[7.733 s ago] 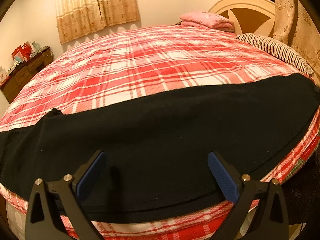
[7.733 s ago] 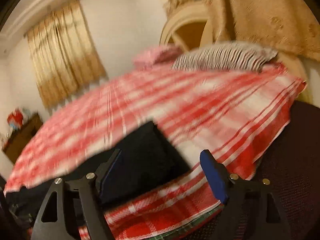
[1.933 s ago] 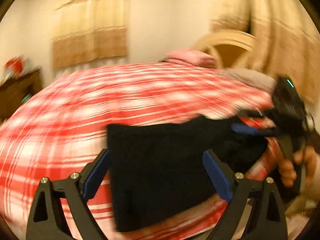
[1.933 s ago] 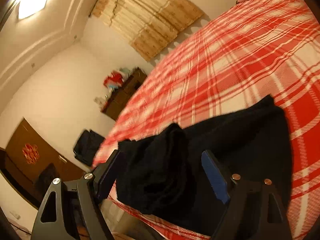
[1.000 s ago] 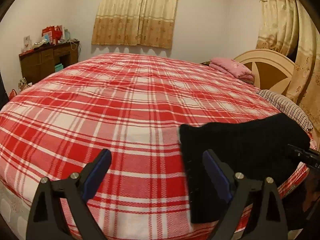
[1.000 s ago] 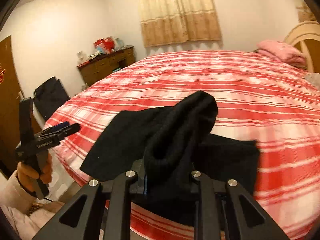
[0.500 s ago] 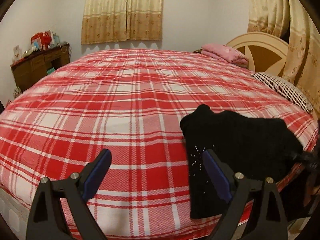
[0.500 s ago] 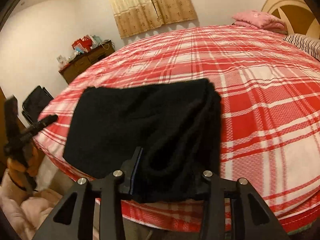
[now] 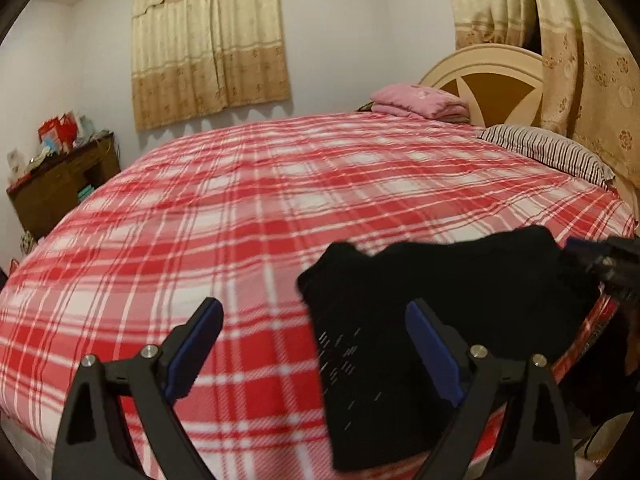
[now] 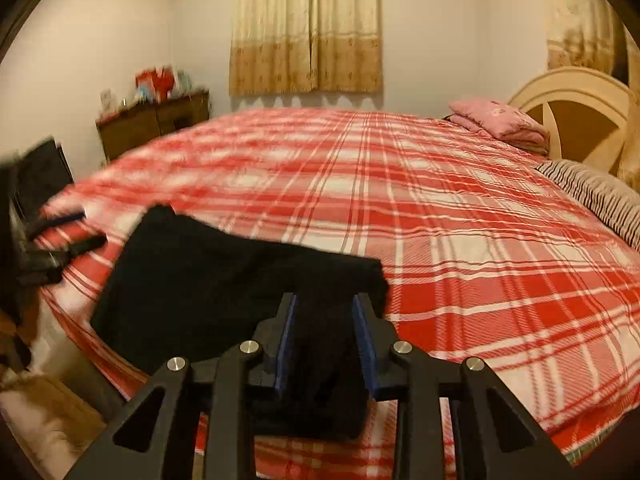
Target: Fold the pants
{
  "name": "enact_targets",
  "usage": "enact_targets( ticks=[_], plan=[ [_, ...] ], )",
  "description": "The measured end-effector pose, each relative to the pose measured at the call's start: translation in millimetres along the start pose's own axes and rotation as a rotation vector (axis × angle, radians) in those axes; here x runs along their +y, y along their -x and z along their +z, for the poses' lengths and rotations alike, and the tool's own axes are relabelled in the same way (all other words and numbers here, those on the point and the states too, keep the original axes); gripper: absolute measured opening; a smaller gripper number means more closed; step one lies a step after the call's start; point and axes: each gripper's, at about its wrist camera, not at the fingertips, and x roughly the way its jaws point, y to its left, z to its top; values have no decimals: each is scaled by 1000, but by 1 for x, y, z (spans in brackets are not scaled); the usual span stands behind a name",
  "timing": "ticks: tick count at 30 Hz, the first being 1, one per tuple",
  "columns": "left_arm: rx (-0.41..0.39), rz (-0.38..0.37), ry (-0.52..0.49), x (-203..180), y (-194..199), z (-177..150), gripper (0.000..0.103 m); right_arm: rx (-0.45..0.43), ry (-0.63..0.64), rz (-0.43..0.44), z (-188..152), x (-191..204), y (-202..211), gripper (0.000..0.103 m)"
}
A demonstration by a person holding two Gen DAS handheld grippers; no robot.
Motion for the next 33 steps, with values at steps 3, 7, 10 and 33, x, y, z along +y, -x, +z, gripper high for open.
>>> enact_targets(
  ticks=[3,7,10,33],
  plan=[
    [42,-8,19,-9,-23,10,95,85,-57,20,-6,-8,-35,31],
    [112,65,21,-19,-64,8,96,54,-71,41,3,-11,-46,31],
    [167,92,84,-12,-84,1,103,36,-78,54,2,-13,-50,31],
    [133,14,202,4,-95,-8,103,15,40,126,-36,12,10,36]
  ],
)
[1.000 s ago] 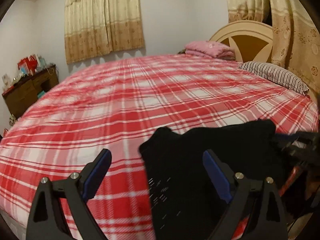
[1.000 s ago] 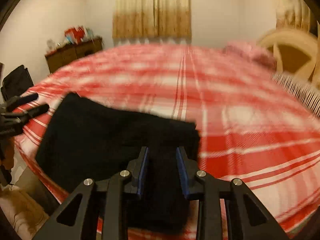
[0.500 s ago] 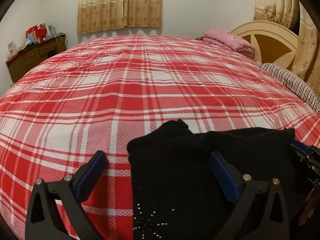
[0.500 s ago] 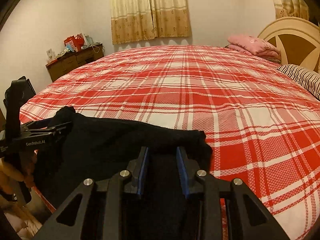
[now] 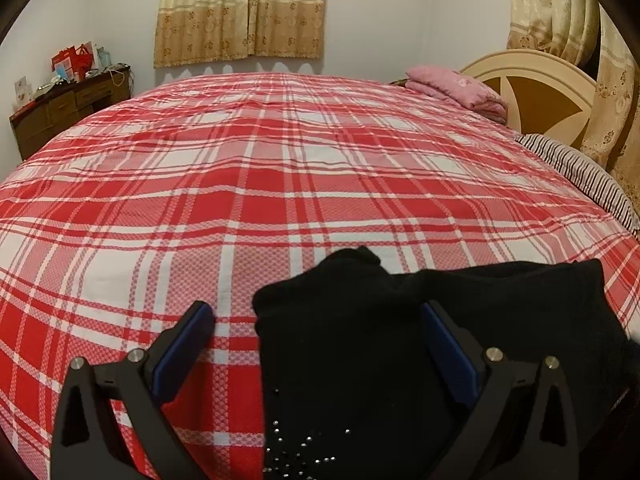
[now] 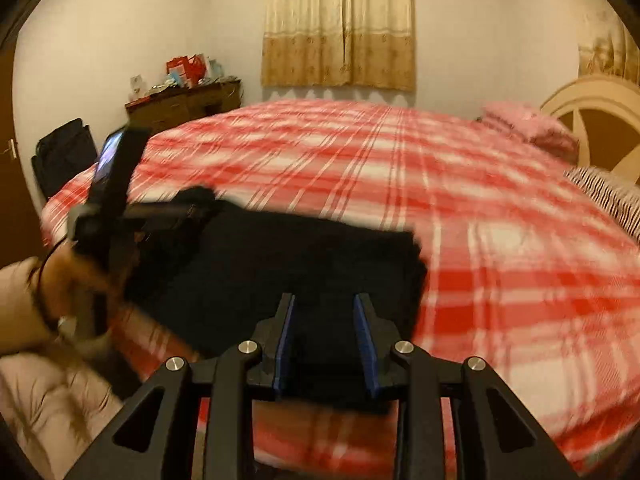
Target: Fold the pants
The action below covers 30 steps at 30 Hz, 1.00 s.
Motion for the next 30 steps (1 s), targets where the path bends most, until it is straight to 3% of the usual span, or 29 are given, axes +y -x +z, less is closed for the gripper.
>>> enact_targets(
  ticks=[10,17,24,30],
  plan=[
    [-10,6,0,0,0,-2,103,-7,-115,32,-12,-9,-17,42],
    [50,39,28,-1,13,0,103,-16,-195,83,-13,-20,-17,43],
    [39,110,-72,-14,44,-8,103,2,-201,67,-9,-16,-19,43],
    [64,93,-79,-12,47,-19,103,36,-101,18,-1,4,-18,60]
  ],
)
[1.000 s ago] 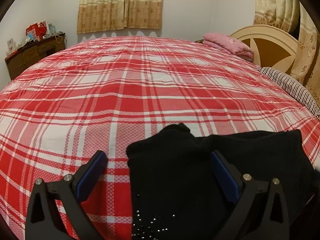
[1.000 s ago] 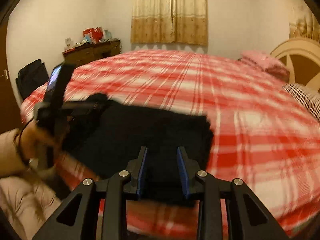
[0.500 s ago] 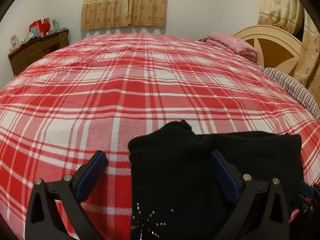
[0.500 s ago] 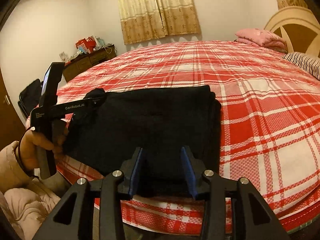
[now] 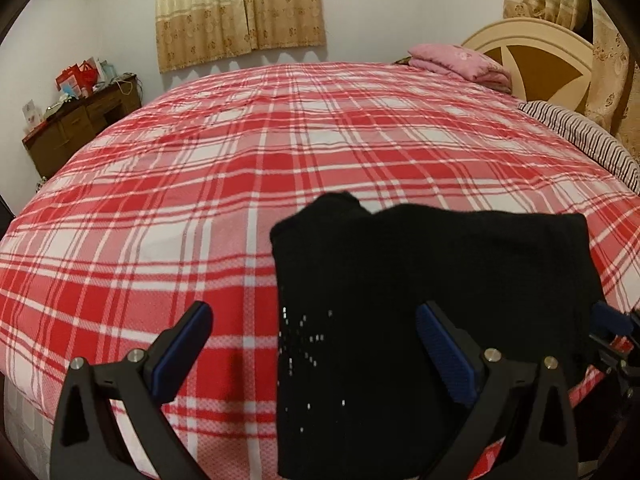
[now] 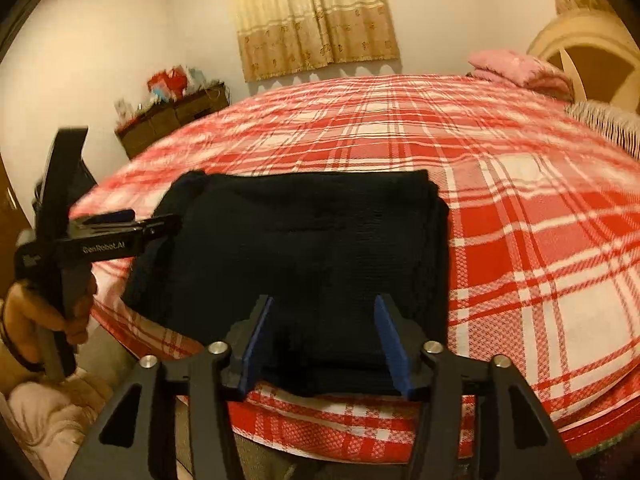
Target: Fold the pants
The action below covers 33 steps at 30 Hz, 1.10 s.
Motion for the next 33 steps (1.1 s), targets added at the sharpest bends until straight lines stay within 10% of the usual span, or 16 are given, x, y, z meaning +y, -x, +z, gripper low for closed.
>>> enact_targets(
  ticks=[11,21,33],
  plan=[
    [-15,-22,-2,-2,5,-3,103,-131,-52,-44,13,-12,37,64],
    [55,-156,39,-1,-4,-8,103,-76,-369,11,-3,-71,29,64],
    [67,-179,94,5,-1,-16,103,-8,-398,91,-11,-60,9,64]
  ],
)
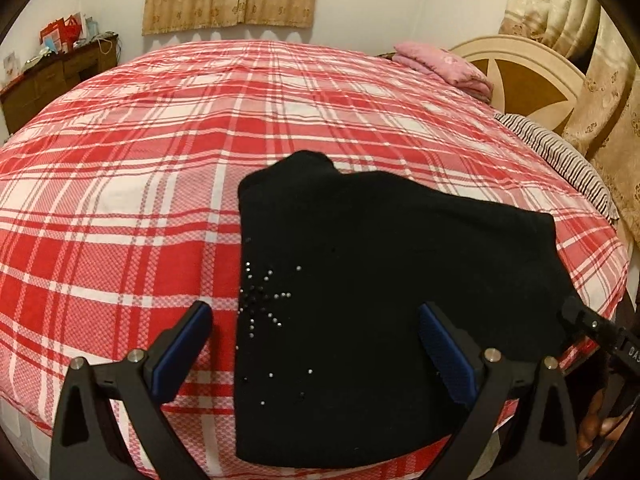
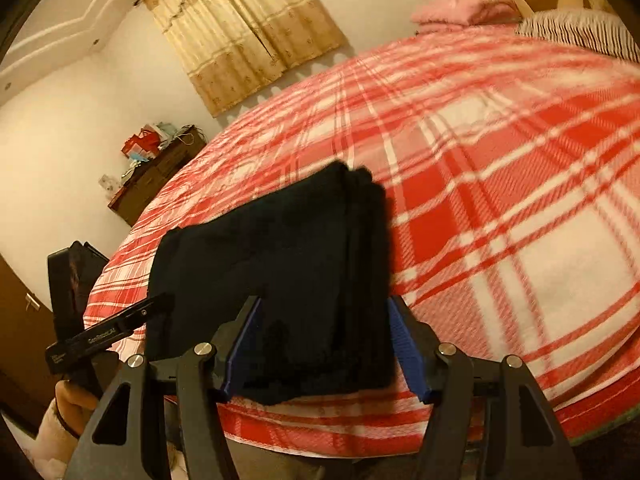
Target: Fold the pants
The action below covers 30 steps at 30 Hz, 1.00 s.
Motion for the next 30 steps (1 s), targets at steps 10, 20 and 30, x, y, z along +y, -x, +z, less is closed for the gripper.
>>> enact_targets(
  ticks=[10,20,30],
  plan=[
    [0,-25,56,20,-1,-1,103,7,-57,-19,1,-4,3,64],
    [6,-48,76,25,-2,-2,103,84,-229,232,-6,-23,-18,42],
    [17,-87,71,27,1,-5,103,-23,141,-48,-3,28,5,35]
  ],
)
